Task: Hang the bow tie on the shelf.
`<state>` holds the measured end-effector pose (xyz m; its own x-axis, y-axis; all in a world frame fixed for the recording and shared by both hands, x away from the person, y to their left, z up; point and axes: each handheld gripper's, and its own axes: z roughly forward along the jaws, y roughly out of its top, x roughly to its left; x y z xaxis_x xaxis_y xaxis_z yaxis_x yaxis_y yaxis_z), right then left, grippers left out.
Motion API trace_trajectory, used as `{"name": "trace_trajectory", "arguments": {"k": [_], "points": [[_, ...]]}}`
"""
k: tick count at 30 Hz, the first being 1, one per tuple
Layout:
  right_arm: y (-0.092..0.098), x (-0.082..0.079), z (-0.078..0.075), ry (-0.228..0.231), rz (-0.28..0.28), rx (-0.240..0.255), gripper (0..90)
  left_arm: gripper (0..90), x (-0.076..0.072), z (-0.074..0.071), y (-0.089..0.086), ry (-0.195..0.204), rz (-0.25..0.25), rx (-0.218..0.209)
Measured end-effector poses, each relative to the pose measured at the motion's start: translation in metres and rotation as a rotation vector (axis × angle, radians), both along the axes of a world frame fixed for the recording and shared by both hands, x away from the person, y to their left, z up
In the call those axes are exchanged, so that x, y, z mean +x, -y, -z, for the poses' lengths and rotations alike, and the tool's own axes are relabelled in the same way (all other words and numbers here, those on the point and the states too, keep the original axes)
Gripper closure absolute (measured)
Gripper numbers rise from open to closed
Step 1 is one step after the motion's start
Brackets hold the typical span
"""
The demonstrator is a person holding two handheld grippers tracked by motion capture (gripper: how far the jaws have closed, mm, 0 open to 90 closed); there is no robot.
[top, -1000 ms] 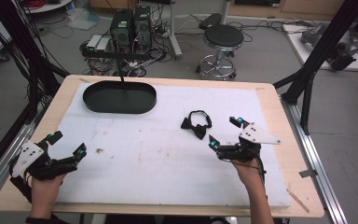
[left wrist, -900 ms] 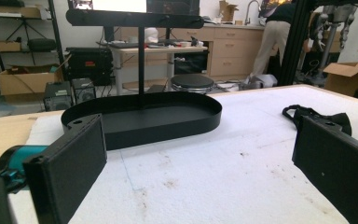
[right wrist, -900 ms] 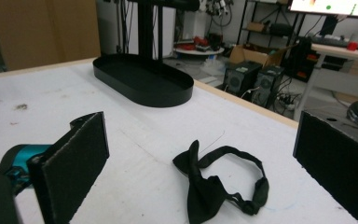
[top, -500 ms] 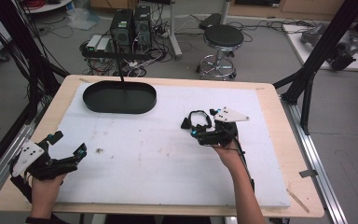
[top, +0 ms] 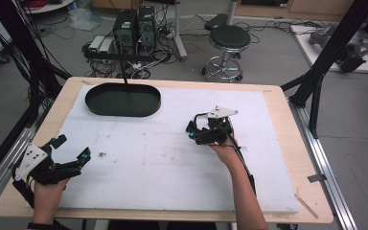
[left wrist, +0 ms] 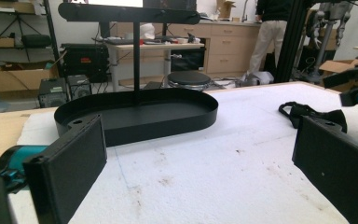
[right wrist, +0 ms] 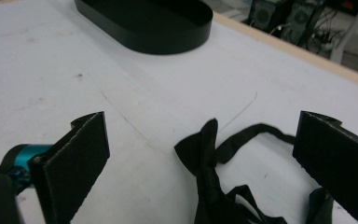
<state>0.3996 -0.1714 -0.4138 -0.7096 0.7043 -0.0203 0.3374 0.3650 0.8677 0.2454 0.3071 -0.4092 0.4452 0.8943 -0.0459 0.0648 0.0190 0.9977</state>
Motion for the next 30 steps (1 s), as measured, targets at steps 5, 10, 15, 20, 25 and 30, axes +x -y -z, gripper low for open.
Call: {"name": "trace_trajectory", "arguments": {"k": [5, 10, 15, 20, 25, 30], "points": [[-0.001, 0.006, 0.01, -0.033, 0.009, -0.047, 4.1, 3.3, 0.001, 0.001, 0.0, -0.003, -0.001, 0.0], [-0.004, 0.01, 0.017, -0.049, 0.025, -0.092, 7.7, 3.3, 0.001, 0.001, 0.001, -0.011, 0.001, 0.005], [-0.006, 0.013, 0.023, -0.074, 0.021, -0.12, 20.3, 3.4, 0.001, 0.002, 0.001, -0.013, -0.002, 0.004], [-0.008, 0.015, 0.027, -0.093, 0.018, -0.139, 31.3, 3.3, 0.001, 0.002, 0.002, -0.015, 0.0, 0.005], [-0.011, 0.015, 0.028, -0.108, 0.02, -0.157, 42.5, 3.3, 0.001, 0.002, 0.001, -0.014, -0.003, 0.002], [-0.012, 0.015, 0.028, -0.122, 0.027, -0.161, 54.0, 3.3, 0.001, 0.002, 0.0, -0.014, -0.002, 0.001]]}}
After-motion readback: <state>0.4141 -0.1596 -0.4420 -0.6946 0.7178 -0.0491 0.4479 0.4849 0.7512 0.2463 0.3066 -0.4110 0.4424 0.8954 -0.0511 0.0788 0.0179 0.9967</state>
